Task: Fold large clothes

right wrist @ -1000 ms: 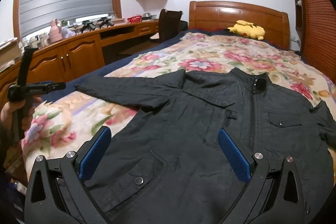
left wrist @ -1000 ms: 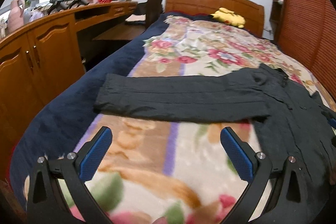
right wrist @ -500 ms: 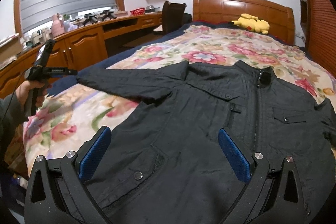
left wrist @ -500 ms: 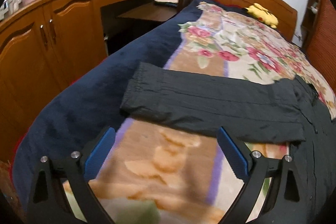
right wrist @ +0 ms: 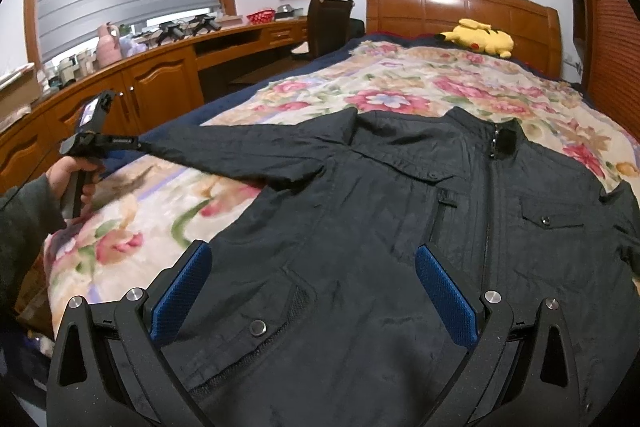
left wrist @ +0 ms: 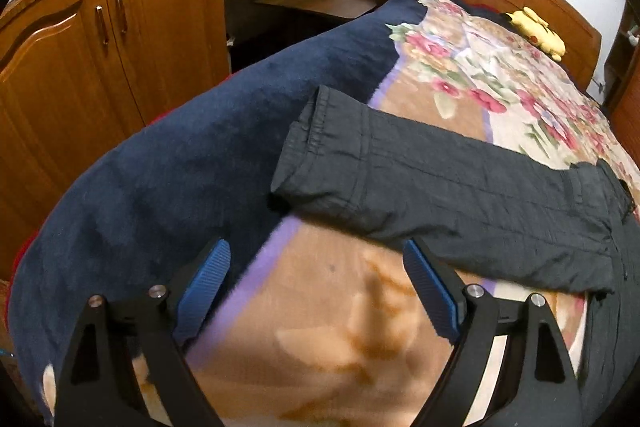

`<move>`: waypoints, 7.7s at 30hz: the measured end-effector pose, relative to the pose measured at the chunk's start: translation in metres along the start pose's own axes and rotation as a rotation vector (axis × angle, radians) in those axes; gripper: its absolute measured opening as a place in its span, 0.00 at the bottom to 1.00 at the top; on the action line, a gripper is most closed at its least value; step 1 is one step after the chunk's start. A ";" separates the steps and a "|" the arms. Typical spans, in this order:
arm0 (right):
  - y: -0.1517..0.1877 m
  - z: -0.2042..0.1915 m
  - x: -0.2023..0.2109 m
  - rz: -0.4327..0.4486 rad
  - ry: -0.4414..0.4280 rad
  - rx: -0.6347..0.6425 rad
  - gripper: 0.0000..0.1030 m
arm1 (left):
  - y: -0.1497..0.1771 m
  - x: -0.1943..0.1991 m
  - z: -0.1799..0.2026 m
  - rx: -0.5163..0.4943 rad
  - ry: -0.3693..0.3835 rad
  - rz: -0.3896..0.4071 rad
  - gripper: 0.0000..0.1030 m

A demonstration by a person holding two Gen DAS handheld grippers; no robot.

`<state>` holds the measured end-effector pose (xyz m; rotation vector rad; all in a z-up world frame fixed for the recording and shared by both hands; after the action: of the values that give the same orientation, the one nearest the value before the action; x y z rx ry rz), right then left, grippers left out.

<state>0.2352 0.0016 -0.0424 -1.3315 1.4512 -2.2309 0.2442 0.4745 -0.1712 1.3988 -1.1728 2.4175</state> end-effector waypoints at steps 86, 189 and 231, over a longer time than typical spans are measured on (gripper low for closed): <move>0.037 0.105 0.086 0.054 0.155 -0.126 0.90 | 0.248 0.203 0.244 -0.449 0.496 0.125 0.58; 0.070 0.262 0.096 -0.216 0.520 -0.198 0.50 | 0.259 0.221 0.284 -0.507 0.586 0.125 0.64; 0.106 0.349 0.171 -0.294 0.571 -0.195 0.62 | 0.307 0.211 0.372 -0.601 0.626 0.080 0.64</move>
<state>0.3619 -0.3757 0.0181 -1.0552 1.7810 -2.8972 0.2440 -0.0437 -0.0774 0.3911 -1.5705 2.0243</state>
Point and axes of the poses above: each gripper's, at about its wrist camera, not at the fingertips, and x roughly against the way its jaws point, z to its right, y to its underside, the point moved 6 cm from there along -x, roughly the way its jaws point, and after that the axes turned 14 degrees about x, right-handed, at the moved point
